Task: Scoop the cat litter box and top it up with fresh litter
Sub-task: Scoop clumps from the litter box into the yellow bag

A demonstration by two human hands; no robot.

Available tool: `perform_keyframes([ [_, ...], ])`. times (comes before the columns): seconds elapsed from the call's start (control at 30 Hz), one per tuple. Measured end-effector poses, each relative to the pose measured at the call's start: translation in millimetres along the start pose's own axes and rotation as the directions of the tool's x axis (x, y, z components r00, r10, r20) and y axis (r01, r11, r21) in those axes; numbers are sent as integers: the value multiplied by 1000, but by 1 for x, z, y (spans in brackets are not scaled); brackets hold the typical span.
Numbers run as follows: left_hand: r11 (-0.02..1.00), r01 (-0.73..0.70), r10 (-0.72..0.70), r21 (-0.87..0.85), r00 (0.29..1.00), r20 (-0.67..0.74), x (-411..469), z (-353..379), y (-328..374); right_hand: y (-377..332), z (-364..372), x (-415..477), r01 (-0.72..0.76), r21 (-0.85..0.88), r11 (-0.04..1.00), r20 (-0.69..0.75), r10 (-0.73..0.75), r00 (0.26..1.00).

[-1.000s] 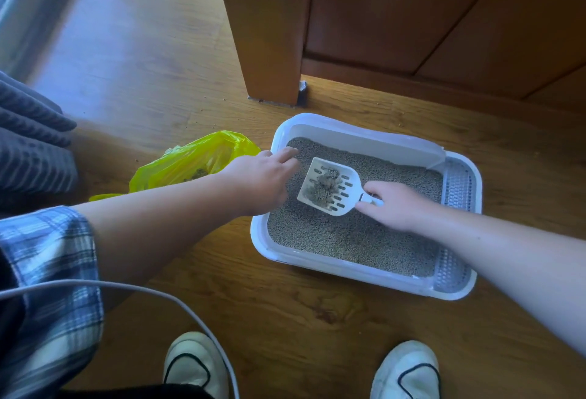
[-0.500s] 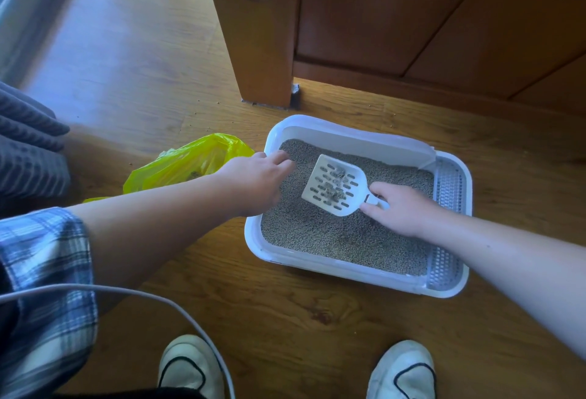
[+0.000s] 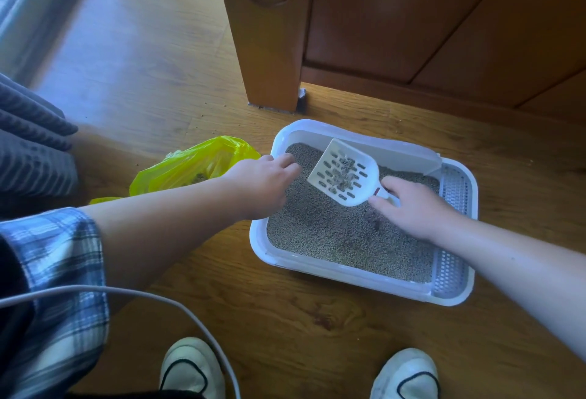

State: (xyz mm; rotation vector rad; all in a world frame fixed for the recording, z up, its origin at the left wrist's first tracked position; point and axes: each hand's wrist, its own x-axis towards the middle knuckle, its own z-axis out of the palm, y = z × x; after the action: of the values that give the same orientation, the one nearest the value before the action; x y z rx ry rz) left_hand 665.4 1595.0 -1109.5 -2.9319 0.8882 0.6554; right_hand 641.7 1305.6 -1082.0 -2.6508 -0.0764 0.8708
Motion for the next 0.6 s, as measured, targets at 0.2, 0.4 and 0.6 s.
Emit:
perform_keyframes([
  [0.2,999,-19,15,-33,994,-112,-5,-6,-6,-21,-24,1,60,74,995,-146,-49,988],
  [0.4,989,-30,-16,-143,950,-312,-30,-20,-29,-64,-30,17,170,119,978,-157,-151,976],
  [0.6,964,249,-258,-90,959,-113,-74,-7,-68,-121,-19,39,299,-4,954,-11,-299,954],
])
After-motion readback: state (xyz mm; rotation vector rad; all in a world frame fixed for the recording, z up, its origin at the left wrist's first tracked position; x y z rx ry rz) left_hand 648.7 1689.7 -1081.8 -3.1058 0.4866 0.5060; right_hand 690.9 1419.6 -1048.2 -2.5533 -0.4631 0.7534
